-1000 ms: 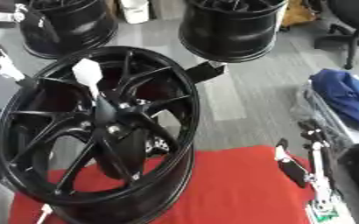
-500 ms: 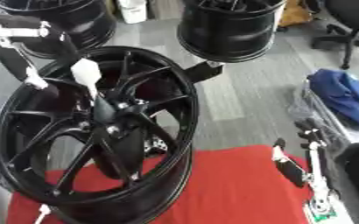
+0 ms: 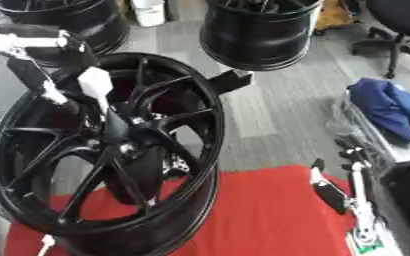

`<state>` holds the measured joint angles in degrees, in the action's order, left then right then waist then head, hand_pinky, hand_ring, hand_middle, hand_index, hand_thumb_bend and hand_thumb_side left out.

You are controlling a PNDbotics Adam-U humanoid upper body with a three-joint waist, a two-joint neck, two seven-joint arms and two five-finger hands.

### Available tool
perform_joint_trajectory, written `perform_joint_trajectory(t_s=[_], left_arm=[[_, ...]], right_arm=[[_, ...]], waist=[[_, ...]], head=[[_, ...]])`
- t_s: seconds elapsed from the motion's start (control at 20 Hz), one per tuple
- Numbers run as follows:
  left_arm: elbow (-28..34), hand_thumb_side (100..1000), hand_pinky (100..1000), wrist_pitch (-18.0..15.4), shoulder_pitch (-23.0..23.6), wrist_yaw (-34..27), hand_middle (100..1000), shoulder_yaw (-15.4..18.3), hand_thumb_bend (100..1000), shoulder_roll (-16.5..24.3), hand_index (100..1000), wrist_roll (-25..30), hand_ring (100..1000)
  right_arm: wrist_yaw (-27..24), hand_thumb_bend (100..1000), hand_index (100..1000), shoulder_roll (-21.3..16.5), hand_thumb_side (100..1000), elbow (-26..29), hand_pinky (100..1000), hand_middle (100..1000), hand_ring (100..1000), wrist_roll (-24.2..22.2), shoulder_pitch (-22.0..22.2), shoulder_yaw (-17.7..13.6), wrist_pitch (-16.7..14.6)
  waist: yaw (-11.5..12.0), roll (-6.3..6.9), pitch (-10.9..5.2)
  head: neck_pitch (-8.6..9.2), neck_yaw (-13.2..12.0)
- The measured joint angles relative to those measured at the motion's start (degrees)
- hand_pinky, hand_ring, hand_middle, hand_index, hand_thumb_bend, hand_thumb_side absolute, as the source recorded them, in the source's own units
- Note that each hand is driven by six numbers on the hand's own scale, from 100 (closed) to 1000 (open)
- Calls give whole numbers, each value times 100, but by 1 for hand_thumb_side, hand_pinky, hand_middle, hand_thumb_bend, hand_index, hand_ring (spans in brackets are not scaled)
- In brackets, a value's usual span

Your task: Pull the pin out of the wheel hub.

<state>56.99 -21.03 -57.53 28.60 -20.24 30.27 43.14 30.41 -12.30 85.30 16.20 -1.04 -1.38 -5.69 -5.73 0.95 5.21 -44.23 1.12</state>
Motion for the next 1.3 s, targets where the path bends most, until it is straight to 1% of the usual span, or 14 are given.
perform_joint_trajectory(t_s=[0.15,0.2,0.3,0.35,0.55,0.75,1.05,1.3], left_arm=[[-77,356,772,0,-2,10,654,2,672,-68,744,0,671],[-104,320,765,0,-2,12,621,5,617,-86,719,0,644],[-154,301,755,3,-2,10,587,33,583,-111,691,3,615],[-171,285,743,7,-2,-2,534,49,542,-112,645,7,577],[-203,281,717,48,-3,-145,443,142,496,-131,555,48,499],[-189,275,700,107,-4,-351,380,222,471,-132,509,106,453],[-4,269,687,195,-82,-671,350,337,479,-62,490,195,426],[245,269,683,261,-151,-917,341,520,487,81,486,261,418]], right_arm=[[0,100,895,1,264,0,751,1000,838,-10,-3,1,-10],[0,100,895,1,264,0,751,1000,838,-12,-3,1,-11],[0,100,895,2,264,0,751,1000,838,-13,-3,1,-12],[0,100,895,2,264,0,751,1000,838,-14,-3,1,-12],[-6,100,895,3,264,0,751,1000,838,-18,-5,1,-16],[-10,100,895,3,264,0,751,1000,838,-19,-7,1,-17],[-10,100,896,3,264,-1,751,1000,838,-19,-16,1,-17],[-11,100,896,3,265,-2,751,1000,838,-19,-15,0,-17]], waist=[[-19,0,0],[-20,-1,0],[-23,-2,1],[-23,-2,1],[-25,-2,3],[-22,-4,11],[-12,-3,13],[8,-3,13]], head=[[0,-6],[0,-6],[0,-7],[0,-7],[0,-7],[0,-7],[0,-7],[0,-4]])
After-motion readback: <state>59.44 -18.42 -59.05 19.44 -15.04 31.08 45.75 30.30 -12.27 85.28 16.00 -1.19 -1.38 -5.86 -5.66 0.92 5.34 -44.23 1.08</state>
